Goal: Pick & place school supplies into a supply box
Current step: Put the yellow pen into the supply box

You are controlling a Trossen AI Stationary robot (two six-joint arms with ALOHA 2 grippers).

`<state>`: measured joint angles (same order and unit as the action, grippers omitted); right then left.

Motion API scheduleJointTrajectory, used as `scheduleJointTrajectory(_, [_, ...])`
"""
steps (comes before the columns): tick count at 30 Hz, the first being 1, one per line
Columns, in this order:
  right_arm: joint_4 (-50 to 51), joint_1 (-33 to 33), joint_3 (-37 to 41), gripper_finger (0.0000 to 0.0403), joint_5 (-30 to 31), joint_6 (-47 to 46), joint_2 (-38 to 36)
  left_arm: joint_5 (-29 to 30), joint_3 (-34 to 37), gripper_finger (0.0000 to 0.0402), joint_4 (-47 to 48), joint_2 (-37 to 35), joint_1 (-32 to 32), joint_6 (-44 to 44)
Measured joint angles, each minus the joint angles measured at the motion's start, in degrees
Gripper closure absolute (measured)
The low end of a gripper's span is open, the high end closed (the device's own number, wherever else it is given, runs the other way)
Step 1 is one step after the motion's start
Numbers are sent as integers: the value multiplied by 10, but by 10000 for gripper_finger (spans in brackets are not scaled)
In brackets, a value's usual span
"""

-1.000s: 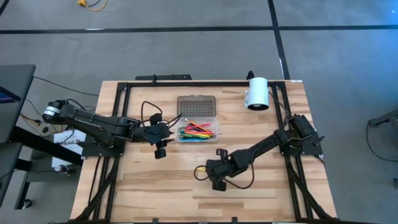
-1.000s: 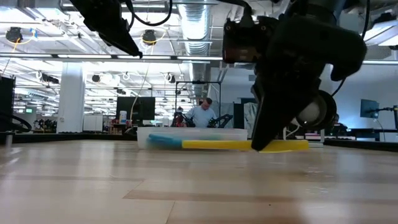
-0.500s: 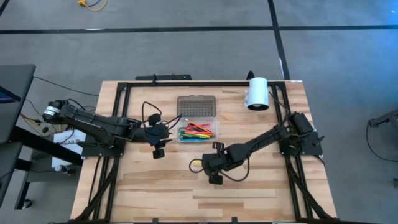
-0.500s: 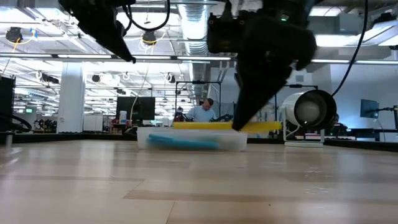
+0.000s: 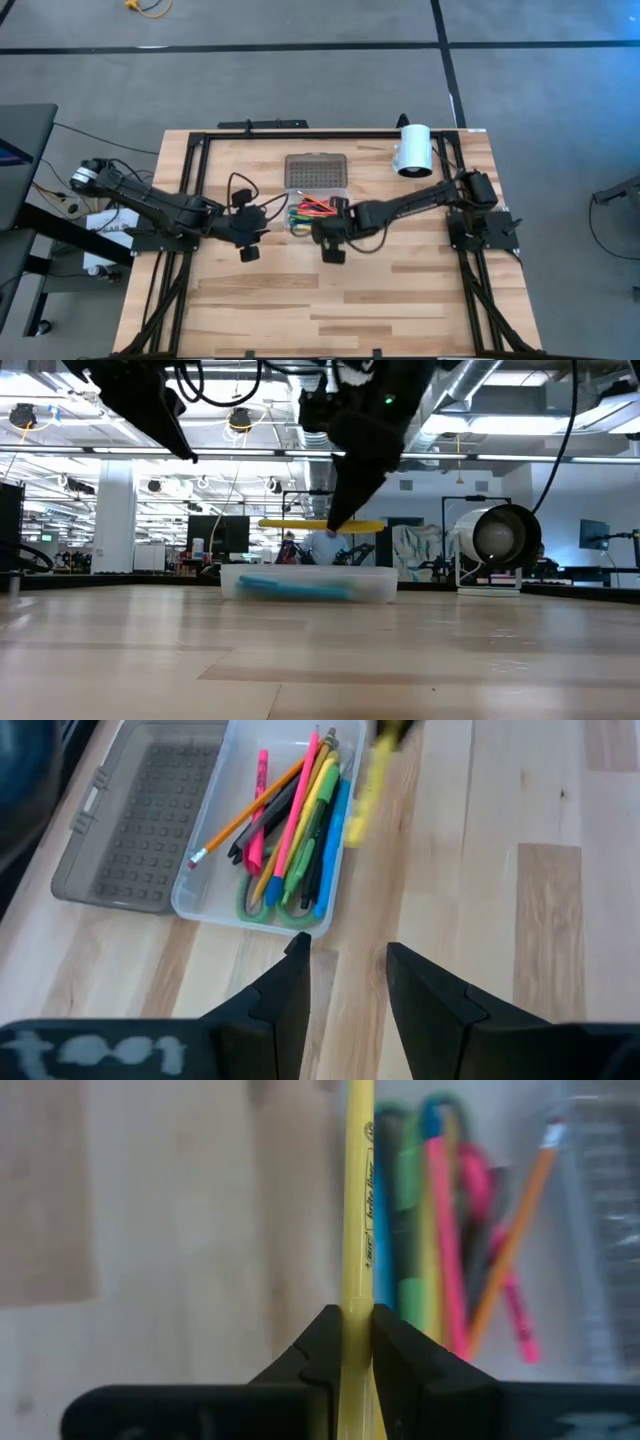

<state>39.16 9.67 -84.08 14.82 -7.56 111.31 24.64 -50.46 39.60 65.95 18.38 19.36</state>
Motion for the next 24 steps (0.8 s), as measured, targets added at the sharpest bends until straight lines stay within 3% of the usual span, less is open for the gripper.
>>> scheduleJointTrajectory(11, [-8, -94, -7, 369, -13, 37, 0, 70, 0, 278, 6, 0, 67, 69])
scheduleJointTrajectory(24, [-52, -130, -7, 352, -59, 24, 4, 121, 0, 278, 5, 0, 100, 94])
